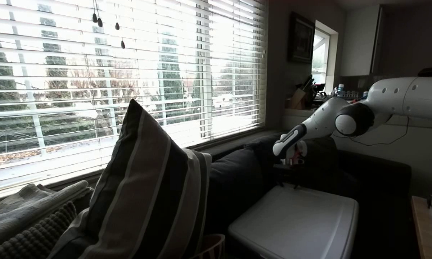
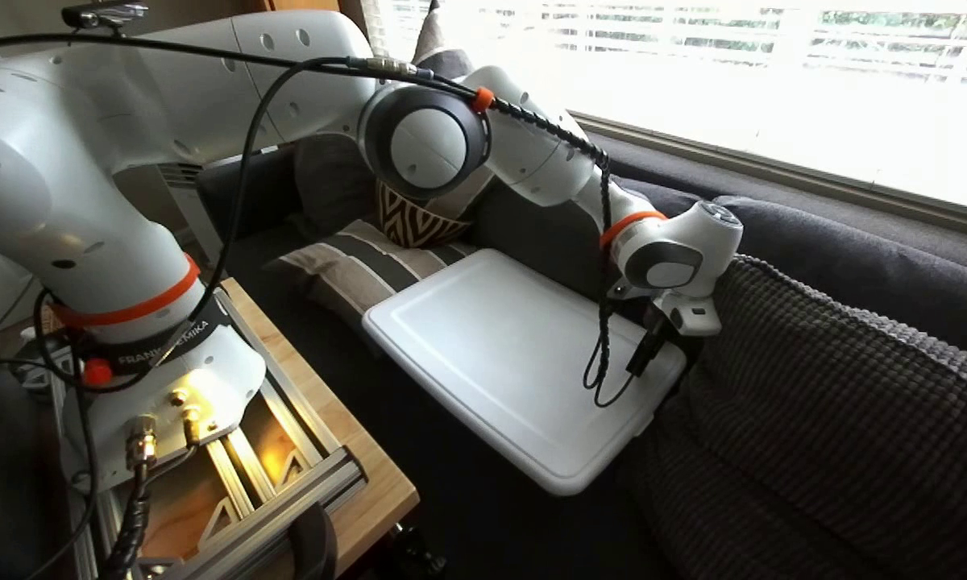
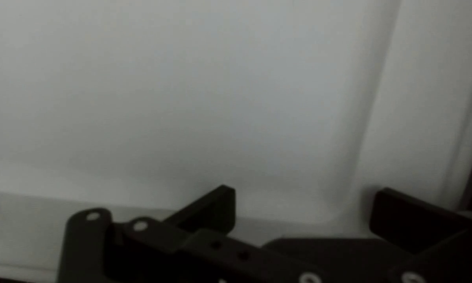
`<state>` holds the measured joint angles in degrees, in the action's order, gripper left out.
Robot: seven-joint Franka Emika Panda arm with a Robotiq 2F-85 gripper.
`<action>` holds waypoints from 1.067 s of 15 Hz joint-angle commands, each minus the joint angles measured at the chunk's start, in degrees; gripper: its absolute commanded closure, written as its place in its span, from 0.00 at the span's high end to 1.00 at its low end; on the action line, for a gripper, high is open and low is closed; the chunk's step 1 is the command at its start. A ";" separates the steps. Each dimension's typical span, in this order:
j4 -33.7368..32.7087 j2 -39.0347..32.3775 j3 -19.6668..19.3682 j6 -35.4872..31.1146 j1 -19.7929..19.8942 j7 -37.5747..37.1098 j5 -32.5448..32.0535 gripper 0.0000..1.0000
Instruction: Close the bowl with the lid
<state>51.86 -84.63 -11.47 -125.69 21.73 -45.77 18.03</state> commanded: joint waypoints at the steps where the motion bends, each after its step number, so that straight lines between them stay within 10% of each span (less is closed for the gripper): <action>1: 3.86 -1.77 -0.87 -4.45 -1.44 -4.35 -3.32 1.00; 5: -2.61 -3.66 0.15 -1.01 -0.57 -2.41 -4.06 1.00; 16: 26.54 18.02 -0.90 -10.11 -1.58 12.30 -2.97 1.00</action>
<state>67.08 -73.45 -12.23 -129.20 20.86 -38.97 15.25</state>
